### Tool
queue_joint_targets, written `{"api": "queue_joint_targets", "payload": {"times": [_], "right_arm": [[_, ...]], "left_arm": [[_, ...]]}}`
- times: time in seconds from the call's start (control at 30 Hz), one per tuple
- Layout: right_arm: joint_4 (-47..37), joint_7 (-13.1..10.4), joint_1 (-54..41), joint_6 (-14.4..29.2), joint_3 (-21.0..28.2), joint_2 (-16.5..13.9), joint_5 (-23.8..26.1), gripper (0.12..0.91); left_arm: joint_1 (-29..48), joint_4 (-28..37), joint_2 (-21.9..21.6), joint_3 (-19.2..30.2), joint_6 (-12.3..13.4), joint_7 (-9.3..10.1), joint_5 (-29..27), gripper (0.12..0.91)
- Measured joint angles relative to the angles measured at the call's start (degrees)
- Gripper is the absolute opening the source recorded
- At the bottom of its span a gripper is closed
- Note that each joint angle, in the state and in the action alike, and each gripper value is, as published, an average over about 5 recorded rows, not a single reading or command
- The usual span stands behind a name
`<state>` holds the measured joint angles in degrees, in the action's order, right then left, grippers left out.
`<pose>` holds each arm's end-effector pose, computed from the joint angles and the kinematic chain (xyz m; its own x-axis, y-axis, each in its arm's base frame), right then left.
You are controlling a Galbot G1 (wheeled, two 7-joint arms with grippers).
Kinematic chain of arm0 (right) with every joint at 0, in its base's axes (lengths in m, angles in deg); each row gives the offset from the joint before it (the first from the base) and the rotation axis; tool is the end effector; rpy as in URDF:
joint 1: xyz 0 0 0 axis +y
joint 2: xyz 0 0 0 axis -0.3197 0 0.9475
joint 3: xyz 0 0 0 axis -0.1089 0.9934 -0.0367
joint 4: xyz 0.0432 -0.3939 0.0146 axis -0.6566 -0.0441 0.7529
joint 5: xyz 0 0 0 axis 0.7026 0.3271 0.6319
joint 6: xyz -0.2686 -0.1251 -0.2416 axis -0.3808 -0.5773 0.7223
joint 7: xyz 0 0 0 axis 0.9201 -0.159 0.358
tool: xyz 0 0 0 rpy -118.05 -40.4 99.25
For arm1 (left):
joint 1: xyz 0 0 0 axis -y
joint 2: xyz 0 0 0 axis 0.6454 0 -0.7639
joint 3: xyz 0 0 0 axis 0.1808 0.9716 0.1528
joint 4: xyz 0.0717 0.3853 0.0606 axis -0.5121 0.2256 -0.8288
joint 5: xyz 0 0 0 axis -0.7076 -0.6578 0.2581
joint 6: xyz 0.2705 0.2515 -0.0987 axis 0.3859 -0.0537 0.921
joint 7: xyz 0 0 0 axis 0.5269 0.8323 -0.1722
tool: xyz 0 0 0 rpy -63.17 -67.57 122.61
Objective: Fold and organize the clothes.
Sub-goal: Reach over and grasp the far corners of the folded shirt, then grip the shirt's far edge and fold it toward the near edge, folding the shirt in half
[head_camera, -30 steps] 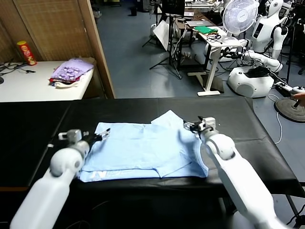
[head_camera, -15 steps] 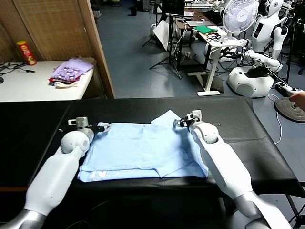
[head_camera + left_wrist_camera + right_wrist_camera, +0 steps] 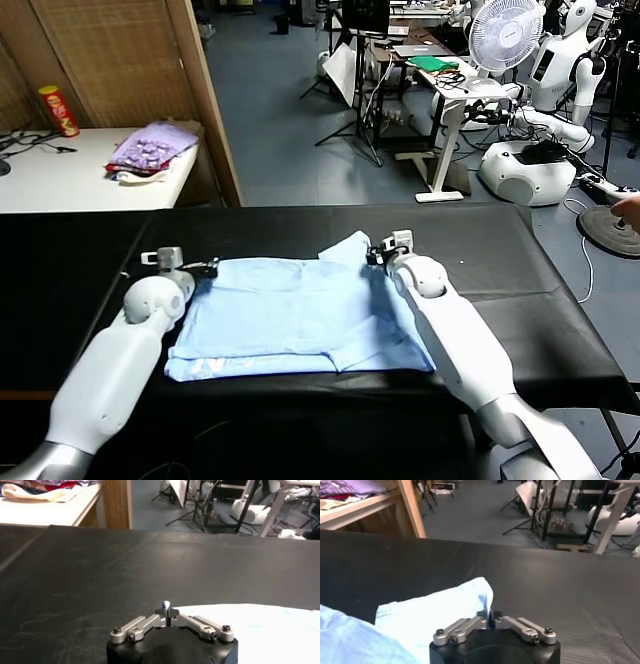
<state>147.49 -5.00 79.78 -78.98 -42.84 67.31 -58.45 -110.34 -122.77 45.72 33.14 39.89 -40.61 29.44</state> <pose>0.5502 -0.0012 -0.3191 -0.8958 -0.2482 0.3686 -0.2777 0.9603 -0.0282 0.4944 0.1508 -0.3029 -0.8382 0.0592 0.5422 0.0173 0.9965 -0.0820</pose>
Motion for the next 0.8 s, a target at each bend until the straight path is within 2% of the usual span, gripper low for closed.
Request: {"api": "queue_joint_targets", "payload": {"times": [0.13,0.3,0.57,0.8], "right_arm": [[7.1,0.9,4.1,0.6,-1.6,-2.7,-1.5,0.122],[16.3,0.4,10.0,-0.8,-3.7,-6.7,-4.3,0.122],[29.4,-3.2,19.0,-7.1,-6.9,-11.6,-6.8,0.122],[37.5,-3.4,26.2,-13.4,-9.4,-13.4,-6.1,0.122]], "left_arm": [[-1.9,-3.4,-0.7,-1.9,0.7,0.44,-0.5,0.128],[-6.6,-10.2,-2.6,-4.7,1.3,0.82,-0.3,0.128],[-18.1,-22.2,-5.6,-9.9,1.7,1.98,-0.1,0.128],[-26.8,-28.8,-5.9,-13.5,1.9,1.97,-4.0,0.128]]}}
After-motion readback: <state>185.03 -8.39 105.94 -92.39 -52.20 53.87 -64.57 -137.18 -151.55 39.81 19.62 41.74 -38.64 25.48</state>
